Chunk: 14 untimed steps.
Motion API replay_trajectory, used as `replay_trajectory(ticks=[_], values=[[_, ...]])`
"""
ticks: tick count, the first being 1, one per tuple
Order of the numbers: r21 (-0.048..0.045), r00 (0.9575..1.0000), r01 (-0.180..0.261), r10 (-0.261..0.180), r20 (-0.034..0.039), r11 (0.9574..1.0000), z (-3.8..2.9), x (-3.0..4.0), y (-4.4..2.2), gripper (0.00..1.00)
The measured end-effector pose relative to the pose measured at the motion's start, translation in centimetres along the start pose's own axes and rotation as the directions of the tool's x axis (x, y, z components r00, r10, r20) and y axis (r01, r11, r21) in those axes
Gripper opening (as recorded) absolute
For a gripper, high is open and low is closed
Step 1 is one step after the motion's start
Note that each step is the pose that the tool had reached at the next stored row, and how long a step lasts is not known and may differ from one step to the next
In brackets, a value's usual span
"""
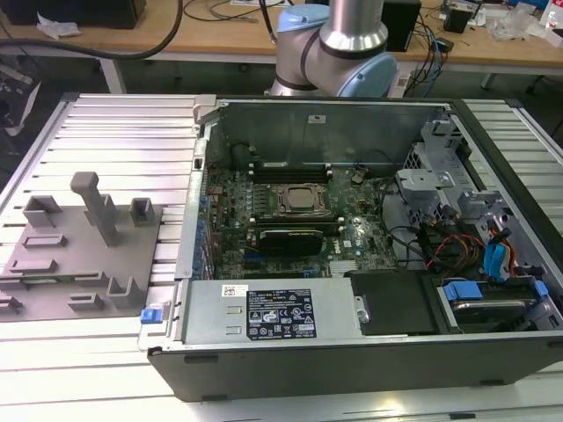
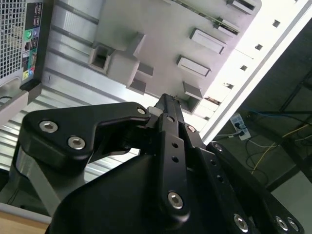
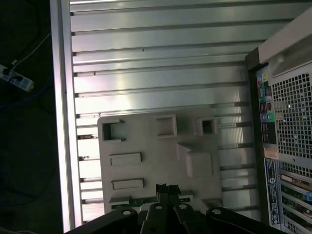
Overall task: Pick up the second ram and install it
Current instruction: 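Reach for the second ram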
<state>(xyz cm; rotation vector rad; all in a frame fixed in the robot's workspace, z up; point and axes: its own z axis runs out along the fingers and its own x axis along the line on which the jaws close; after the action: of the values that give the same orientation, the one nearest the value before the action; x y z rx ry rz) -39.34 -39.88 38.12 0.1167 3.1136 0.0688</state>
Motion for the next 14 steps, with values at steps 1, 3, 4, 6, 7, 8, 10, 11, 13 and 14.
replay_trajectory(ticks=[1, 3, 4, 6, 7, 8, 10, 11, 13, 14], values=[[0.0000, 1.0000, 0.000, 0.000, -0.0001, 1.0000, 0.01, 0.29, -0.03, 0.11], [0.0000, 1.0000, 0.000, 0.000, 0.0000, 1.0000, 0.09, 0.95, -0.08, 0.11], [0.0000, 1.0000, 0.000, 0.000, 0.0000, 1.0000, 0.13, 1.29, -0.10, 0.11], [-0.0001, 1.0000, 0.000, 0.000, 0.0000, 1.0000, 0.18, 1.79, -0.14, 0.11], [0.0000, 1.0000, 0.000, 0.000, -0.0001, 1.0000, 0.20, 2.12, -0.17, 0.11], [0.0000, 1.0000, 0.000, 0.000, 0.0000, 1.0000, 0.22, 2.28, -0.18, 0.11], [0.0000, 1.0000, 0.000, 0.000, 0.0000, 1.0000, 0.22, 2.35, -0.19, 0.11], [0.0000, 1.0000, 0.000, 0.000, -0.0001, 1.0000, 0.22, 2.35, -0.24, 0.11], [0.0000, 1.0000, 0.000, 0.000, -0.0001, 1.0000, 0.22, 2.32, -0.71, 0.11], [0.0000, 1.0000, 0.000, 0.000, 0.0000, 1.0000, 0.22, 2.30, -0.87, 0.11]])
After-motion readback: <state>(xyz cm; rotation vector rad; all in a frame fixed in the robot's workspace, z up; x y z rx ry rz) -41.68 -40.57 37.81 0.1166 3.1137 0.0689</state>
